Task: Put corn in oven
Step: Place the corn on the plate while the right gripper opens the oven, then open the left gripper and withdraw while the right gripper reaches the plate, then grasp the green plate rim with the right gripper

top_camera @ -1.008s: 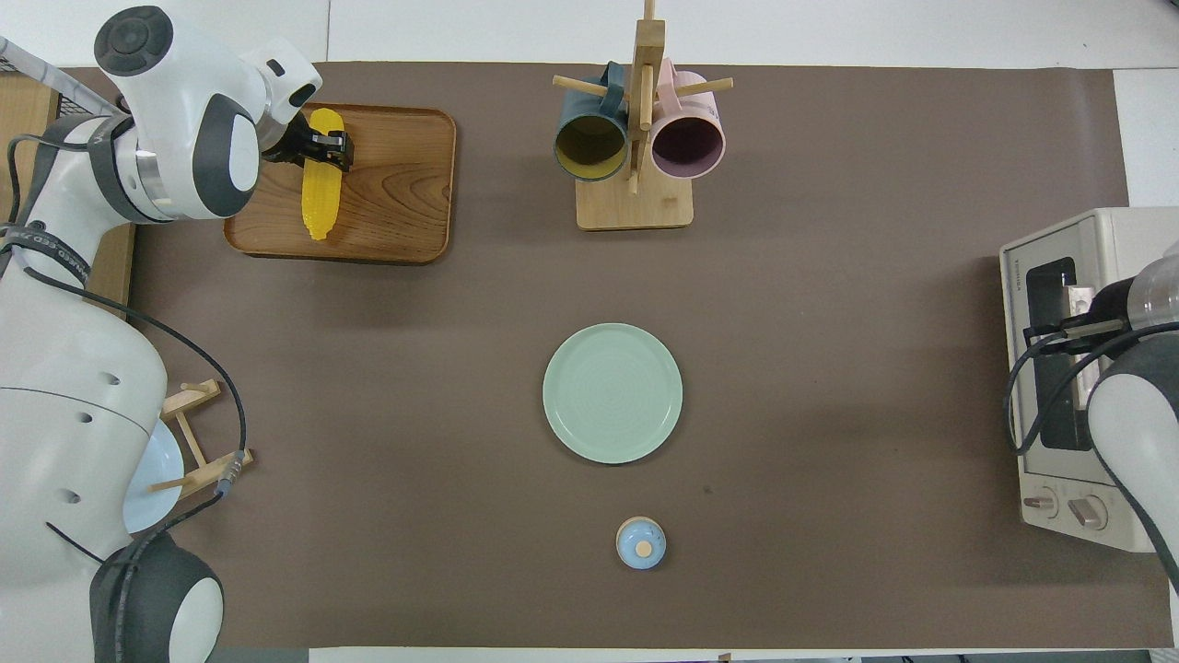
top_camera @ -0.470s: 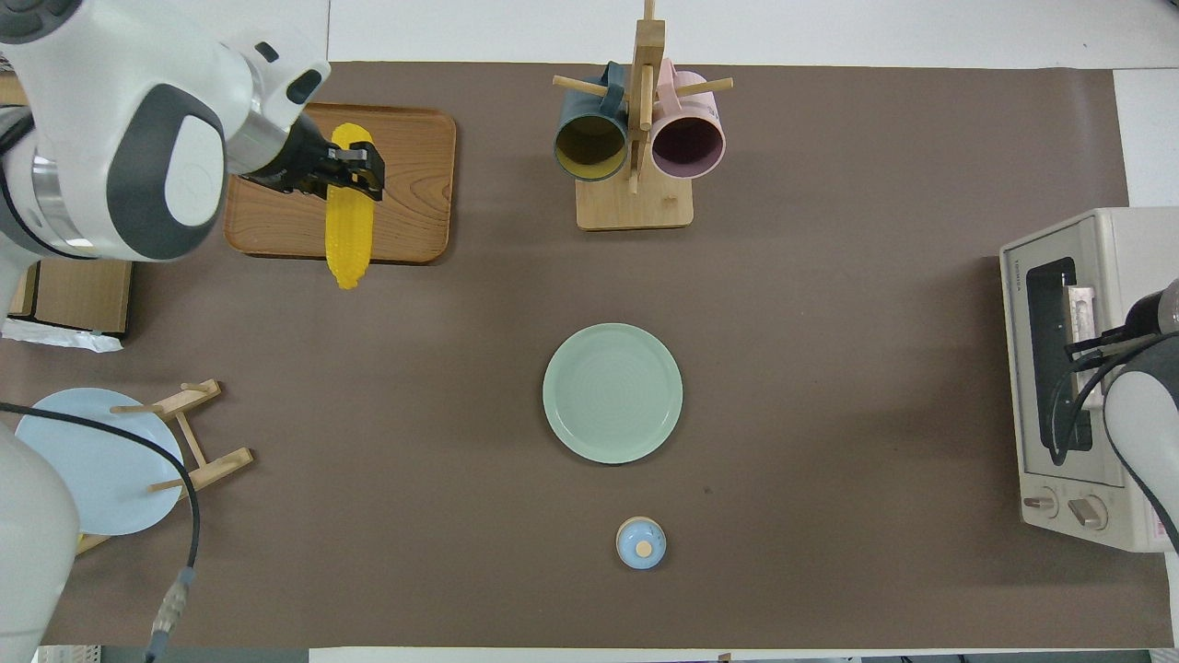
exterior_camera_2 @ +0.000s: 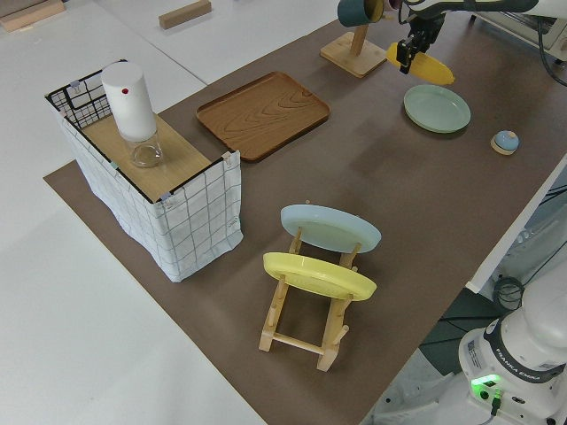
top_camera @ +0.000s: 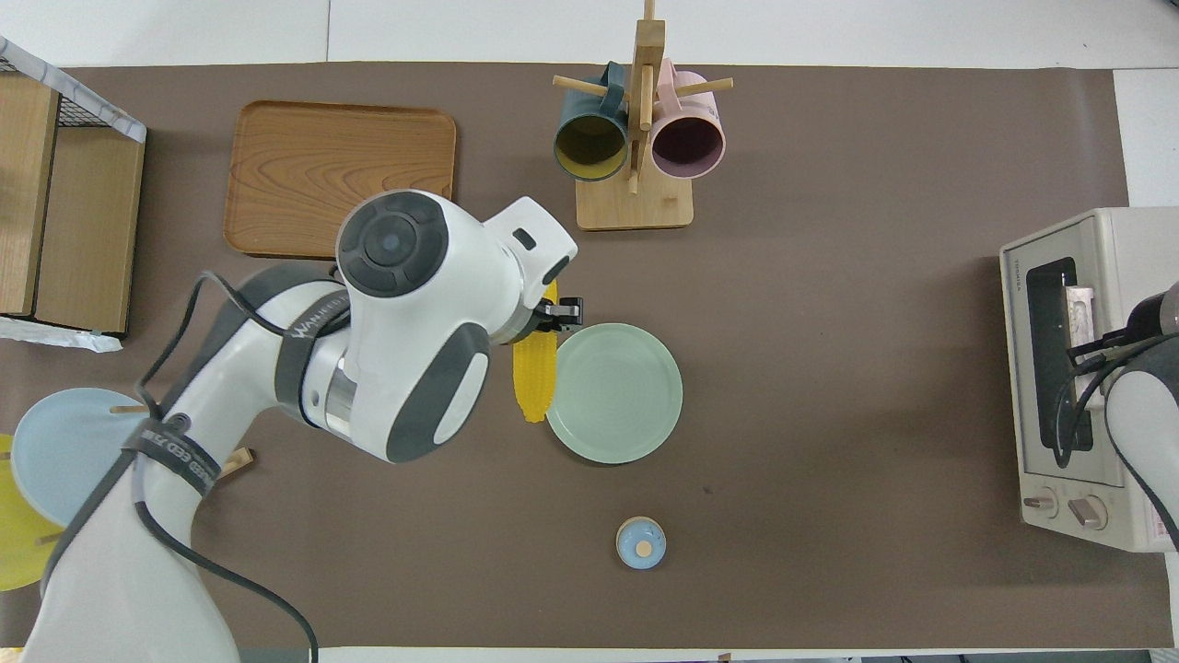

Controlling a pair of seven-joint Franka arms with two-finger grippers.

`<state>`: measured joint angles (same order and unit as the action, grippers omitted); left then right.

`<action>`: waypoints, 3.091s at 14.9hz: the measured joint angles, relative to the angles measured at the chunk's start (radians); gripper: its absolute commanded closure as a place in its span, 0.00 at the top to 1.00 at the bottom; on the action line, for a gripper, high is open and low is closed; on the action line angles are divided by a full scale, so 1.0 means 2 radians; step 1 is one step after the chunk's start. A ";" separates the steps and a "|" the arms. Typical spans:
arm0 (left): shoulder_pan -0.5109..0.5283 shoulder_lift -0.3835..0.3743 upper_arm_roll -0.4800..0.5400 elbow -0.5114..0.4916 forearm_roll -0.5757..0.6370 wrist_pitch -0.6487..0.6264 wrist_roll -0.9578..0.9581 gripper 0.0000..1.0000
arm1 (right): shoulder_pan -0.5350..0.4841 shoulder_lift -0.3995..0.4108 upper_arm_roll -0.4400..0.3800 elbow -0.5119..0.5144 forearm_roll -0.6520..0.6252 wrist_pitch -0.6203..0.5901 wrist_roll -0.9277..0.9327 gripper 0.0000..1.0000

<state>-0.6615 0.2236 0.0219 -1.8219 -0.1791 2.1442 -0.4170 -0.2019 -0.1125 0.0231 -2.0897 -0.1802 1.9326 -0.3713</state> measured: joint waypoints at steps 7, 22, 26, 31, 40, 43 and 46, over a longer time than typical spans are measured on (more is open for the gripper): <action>-0.049 0.030 0.001 -0.059 0.000 0.114 -0.012 0.00 | 0.030 -0.005 0.006 -0.024 0.011 0.021 0.013 0.00; -0.041 0.017 0.016 -0.047 0.000 0.083 -0.011 1.00 | 0.086 0.104 0.018 -0.120 0.062 0.254 0.075 0.00; 0.046 -0.022 0.020 0.013 0.016 -0.038 0.014 1.00 | 0.104 0.110 0.011 -0.105 0.072 0.261 0.092 0.65; 0.189 -0.025 0.023 0.132 0.050 -0.199 0.146 1.00 | 0.216 0.116 0.011 0.003 0.078 0.160 0.204 0.95; 0.278 -0.044 0.024 0.198 0.064 -0.344 0.221 1.00 | 0.430 0.247 0.012 0.234 0.055 0.045 0.562 1.00; 0.284 -0.054 0.024 0.198 0.064 -0.340 0.237 1.00 | 0.460 0.306 0.011 0.263 0.049 0.078 0.614 1.00; 0.286 -0.054 0.024 0.204 0.064 -0.332 0.238 1.00 | 0.458 0.321 0.009 0.238 0.049 0.128 0.615 0.71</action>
<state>-0.0894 0.1154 0.0690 -1.4135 -0.0512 1.4805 0.0590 0.7136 0.5291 0.0406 -1.6141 -0.0821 2.1880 0.8593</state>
